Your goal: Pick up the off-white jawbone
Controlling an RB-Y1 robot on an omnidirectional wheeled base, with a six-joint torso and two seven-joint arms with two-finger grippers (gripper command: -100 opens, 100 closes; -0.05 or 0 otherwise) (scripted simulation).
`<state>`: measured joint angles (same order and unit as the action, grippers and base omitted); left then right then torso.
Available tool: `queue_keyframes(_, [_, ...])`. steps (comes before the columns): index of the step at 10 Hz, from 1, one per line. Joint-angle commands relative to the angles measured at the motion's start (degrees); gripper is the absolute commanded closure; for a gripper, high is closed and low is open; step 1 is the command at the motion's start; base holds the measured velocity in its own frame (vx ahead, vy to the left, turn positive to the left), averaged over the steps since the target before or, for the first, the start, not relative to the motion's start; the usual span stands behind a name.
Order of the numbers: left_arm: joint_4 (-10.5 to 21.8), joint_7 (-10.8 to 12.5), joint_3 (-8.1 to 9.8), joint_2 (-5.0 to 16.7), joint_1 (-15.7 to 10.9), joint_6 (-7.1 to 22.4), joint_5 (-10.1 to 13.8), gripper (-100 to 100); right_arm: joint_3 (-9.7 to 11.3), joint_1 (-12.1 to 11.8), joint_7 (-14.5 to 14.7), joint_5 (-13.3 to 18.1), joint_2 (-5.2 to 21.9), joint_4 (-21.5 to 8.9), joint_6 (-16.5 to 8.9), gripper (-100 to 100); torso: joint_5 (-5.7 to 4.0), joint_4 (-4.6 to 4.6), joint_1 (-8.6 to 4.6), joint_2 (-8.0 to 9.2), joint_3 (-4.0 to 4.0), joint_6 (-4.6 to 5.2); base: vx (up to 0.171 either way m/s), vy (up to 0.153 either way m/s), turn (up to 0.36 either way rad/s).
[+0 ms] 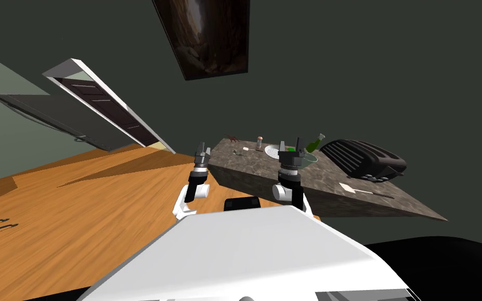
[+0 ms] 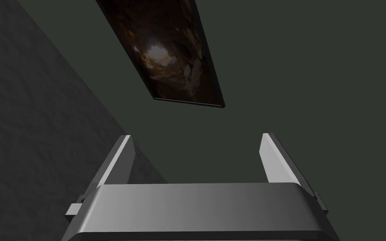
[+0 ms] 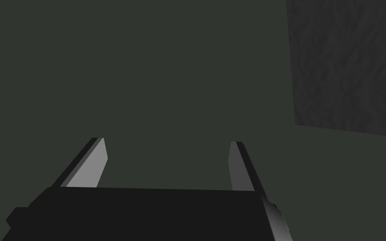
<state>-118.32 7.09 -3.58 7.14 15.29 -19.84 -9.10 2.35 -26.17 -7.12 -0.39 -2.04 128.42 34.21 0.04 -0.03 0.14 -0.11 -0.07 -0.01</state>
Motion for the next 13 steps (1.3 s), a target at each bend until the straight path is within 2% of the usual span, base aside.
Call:
queue_keyframes(1, [2.2,-0.3,0.19,0.5,-2.9,2.9,-0.7,-100,0.0,0.0,0.0,0.0,0.0,0.0,0.0,0,0.0,0.0,0.0,0.0,0.0,0.0,0.032,0.058,-0.048])
queue_keyframes(2, [2.2,-0.3,0.19,0.5,-3.1,3.6,-0.7,-100,0.0,0.0,0.0,0.0,0.0,0.0,0.0,0,0.01,0.0,0.07,-0.03,-0.02,0.01,0.029,0.052,-0.026])
queue_keyframes(3, [4.3,-0.7,0.28,0.7,-5.4,5.6,-1.5,-100,0.0,0.0,0.0,0.0,0.0,0.0,0.0,0,0.01,-0.01,0.05,-0.03,-0.02,0.0,0.026,0.056,-0.044])
queue_keyframes(4, [4.3,-0.7,0.28,0.7,-5.8,6.7,-1.5,-100,0.0,0.0,0.0,0.0,0.0,0.0,0.0,0,0.01,-0.01,0.06,-0.03,-0.02,0.01,0.017,0.045,-0.03])
queue_keyframes(5, [6.6,-1.1,0.38,0.9,-8.1,8.3,-2.2,-100,0.0,0.0,0.0,0.0,0.0,0.0,0.0,0,0.01,0.0,0.03,0.0,0.0,0.0,0.024,0.045,-0.047])
queue_keyframes(6, [6.6,-1.1,0.38,0.9,-8.7,9.9,-2.2,-100,0.0,0.0,0.0,0.0,0.0,0.0,0.0,0,0.0,0.0,0.02,-0.02,-0.01,0.01,0.03,0.041,-0.03])
queue_keyframes(7, [9.0,-1.5,0.5,1.1,-11.1,11.8,-3.0,-100,0.0,0.0,0.0,0.0,0.0,0.0,0.0,0,0.0,-0.01,0.0,-0.03,-0.02,0.0,0.029,0.049,-0.052])
queue_keyframes(8, [9.0,-1.5,0.5,1.1,-11.6,13.3,-3.0,-100,0.0,0.0,0.0,0.0,0.0,0.0,0.0,0,0.01,-0.01,0.03,-0.04,-0.03,0.01,0.023,0.048,-0.032])
queue_keyframes(9, [11.5,-1.8,0.64,1.2,-14.2,15.3,-3.7,-100,0.0,0.0,0.0,0.0,0.0,0.0,0.0,0,0.01,-0.01,0.02,-0.02,-0.01,-0.01,0.02,0.061,-0.049])
queue_keyframes(10, [11.5,-1.8,0.64,1.2,-14.6,16.7,-3.7,-100,0.0,0.0,0.0,0.0,0.0,0.0,0.0,0,0.01,0.0,0.06,-0.01,-0.01,0.01,0.012,0.056,-0.041])
queue_keyframes(11, [13.6,-2.2,0.79,1.3,-17.1,19.0,-4.4,-100,0.0,0.0,0.0,0.0,0.0,0.0,0.0,0,0.01,0.0,0.04,0.02,0.01,-0.01,0.017,0.065,-0.062])
queue_keyframes(12, [14.1,-2.2,0.79,1.3,-17.7,20.3,-4.4,-100,0.0,0.0,0.0,0.0,0.0,0.0,0.0,0,0.02,0.0,0.09,0.01,0.0,0.0,0.015,0.051,-0.033])
queue_keyframes(13, [16.6,-2.5,0.96,1.4,-20.3,22.3,-5.1,-100,0.0,0.0,0.0,0.0,0.0,0.0,0.0,0,0.02,0.0,0.04,0.02,0.01,-0.01,0.025,0.041,-0.072])
